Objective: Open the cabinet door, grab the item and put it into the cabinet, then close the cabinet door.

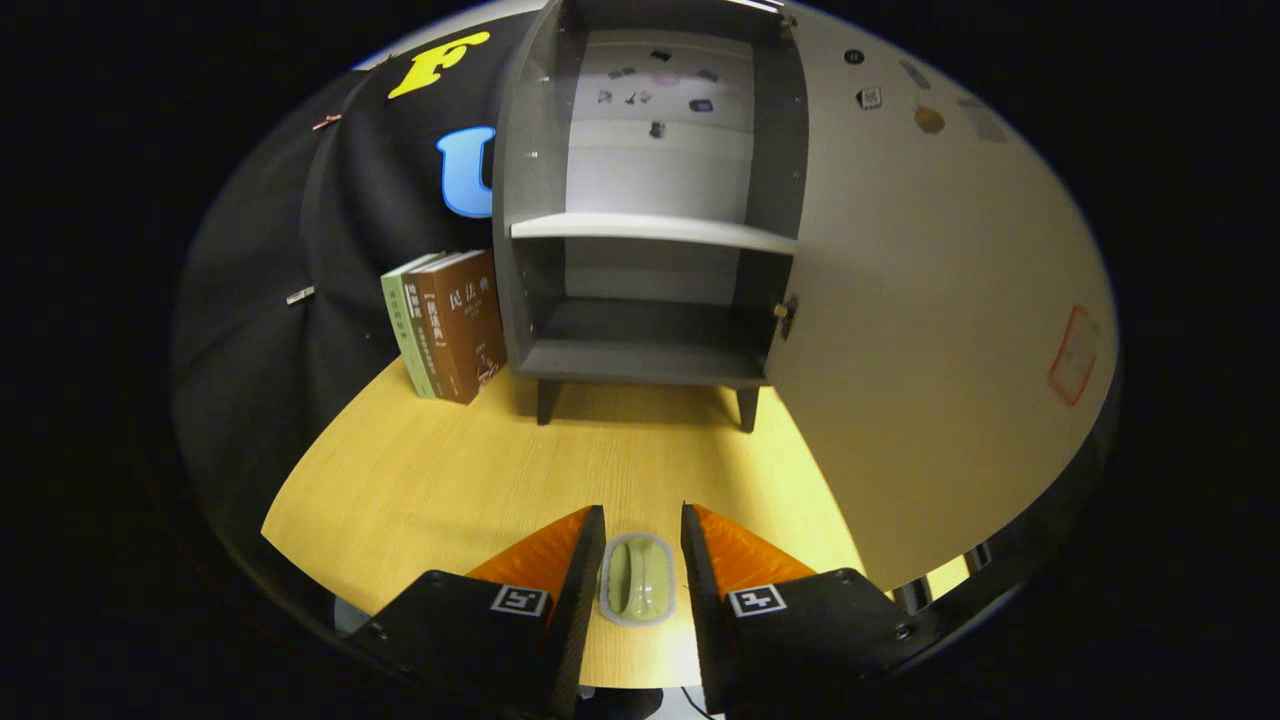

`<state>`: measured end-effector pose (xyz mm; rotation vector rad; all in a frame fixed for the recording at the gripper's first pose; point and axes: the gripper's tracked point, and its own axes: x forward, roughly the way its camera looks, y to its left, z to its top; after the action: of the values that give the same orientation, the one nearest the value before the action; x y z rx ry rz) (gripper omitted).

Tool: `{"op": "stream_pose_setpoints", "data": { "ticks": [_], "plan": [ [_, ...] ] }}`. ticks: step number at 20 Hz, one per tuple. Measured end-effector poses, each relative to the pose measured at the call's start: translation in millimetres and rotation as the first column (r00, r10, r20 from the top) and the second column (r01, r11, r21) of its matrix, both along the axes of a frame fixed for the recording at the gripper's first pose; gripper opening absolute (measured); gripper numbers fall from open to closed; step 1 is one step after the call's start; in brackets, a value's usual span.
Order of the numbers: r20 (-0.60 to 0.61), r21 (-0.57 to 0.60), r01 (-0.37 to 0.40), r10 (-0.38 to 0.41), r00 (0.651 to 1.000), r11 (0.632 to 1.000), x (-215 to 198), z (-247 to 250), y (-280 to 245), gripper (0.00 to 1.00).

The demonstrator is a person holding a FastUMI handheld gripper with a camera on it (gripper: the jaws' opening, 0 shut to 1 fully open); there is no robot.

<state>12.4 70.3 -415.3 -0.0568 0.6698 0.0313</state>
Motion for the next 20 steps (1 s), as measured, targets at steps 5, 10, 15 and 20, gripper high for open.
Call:
{"op": "stream_pose_setpoints", "data": {
  "ticks": [5, 10, 15, 20],
  "plan": [
    [-0.142, 0.004, -0.006, 0.006, 0.990, 1.000, 8, -71, -8, 0.51],
    [-0.273, 0.034, -0.002, 0.011, 0.962, 0.999, 3, -128, -7, 0.46],
    [-0.329, 0.026, -0.010, 0.018, 0.944, 1.000, -1, -154, -6, 0.44],
    [-0.329, -0.013, -0.003, -0.001, 0.944, 1.000, 5, -164, -11, 0.43]
  ]
}}
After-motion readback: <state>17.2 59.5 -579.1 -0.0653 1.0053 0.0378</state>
